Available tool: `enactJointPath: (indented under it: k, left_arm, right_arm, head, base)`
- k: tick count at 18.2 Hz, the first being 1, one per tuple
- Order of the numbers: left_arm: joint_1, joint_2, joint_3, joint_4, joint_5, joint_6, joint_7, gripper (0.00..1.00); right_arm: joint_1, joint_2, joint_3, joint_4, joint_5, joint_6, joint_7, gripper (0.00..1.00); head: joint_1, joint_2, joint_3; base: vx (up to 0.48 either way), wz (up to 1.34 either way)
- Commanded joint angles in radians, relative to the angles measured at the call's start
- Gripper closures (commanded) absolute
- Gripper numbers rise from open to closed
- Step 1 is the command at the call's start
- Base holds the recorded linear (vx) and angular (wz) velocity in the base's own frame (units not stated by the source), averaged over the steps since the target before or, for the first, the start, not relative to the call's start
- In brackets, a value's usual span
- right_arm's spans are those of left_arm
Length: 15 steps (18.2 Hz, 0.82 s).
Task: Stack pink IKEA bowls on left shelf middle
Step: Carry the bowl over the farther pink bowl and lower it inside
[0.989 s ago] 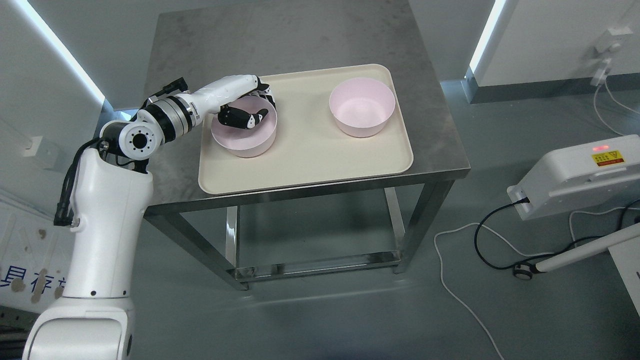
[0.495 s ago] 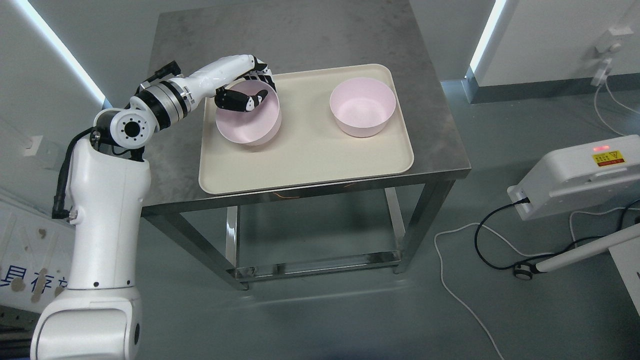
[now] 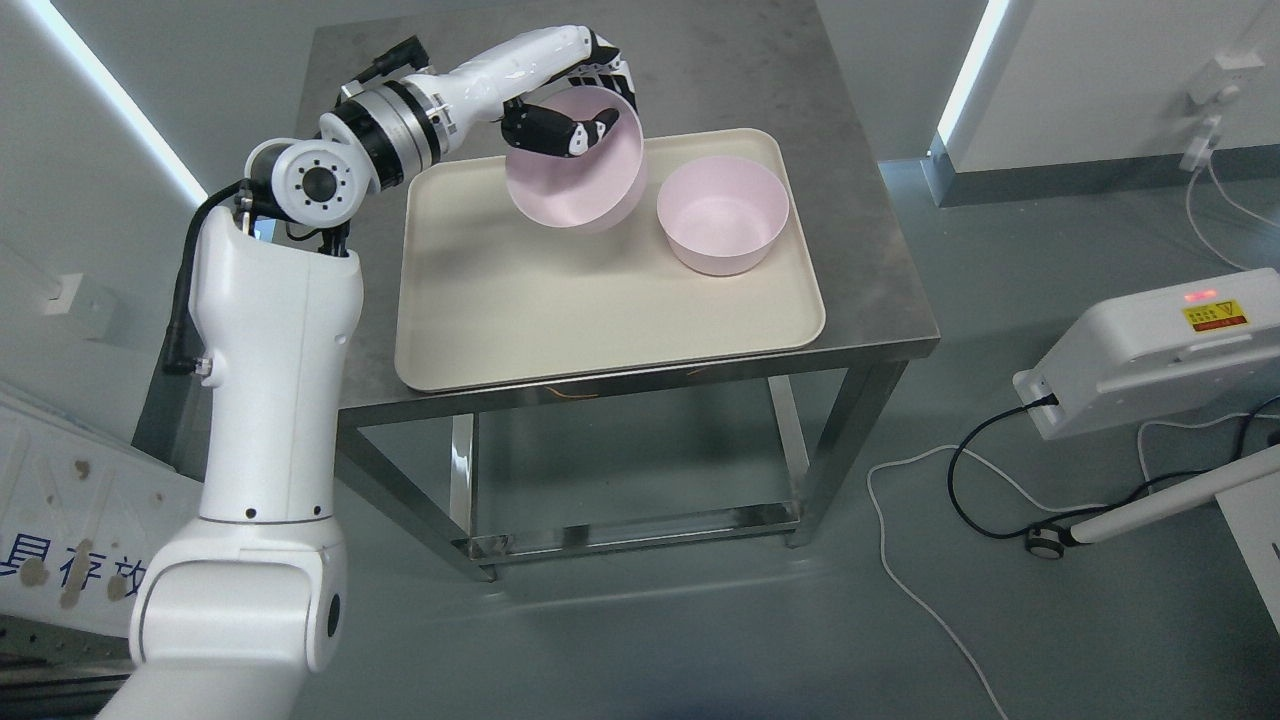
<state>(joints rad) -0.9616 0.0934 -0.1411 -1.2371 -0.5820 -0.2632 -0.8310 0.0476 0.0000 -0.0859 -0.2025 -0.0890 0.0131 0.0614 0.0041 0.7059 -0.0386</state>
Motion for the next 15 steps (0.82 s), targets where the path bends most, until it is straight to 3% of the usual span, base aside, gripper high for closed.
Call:
enactJointPath:
  k: [1, 7, 15]
  left_arm:
    - [-0.081, -0.076, -0.407, 0.008, 0.105, 0.073, 0.082, 0.98]
    - [-0.152, -0.076, -0.509, 0.175, 0.123, 0.098, 0.134, 0.97]
    - [-0.167, -0.076, -0.411, 0.284, 0.120, 0.098, 0.165, 0.96]
  right_arm:
    - [0.001, -0.017, 0.000, 0.000, 0.000, -0.001, 0.000, 0.00]
    - [0.000, -0.017, 0.000, 0.000, 0.000, -0.001, 0.000, 0.00]
    - [0.000, -0.017, 0.000, 0.000, 0.000, -0.001, 0.000, 0.00]
  head:
    - [0.0000, 0.000, 0.000]
    - [0.0000, 0.000, 0.000]
    - [0.0000, 0.000, 0.000]
  base:
    - [0.000, 0.00]
    - [0.000, 0.00]
    - [0.000, 0.00]
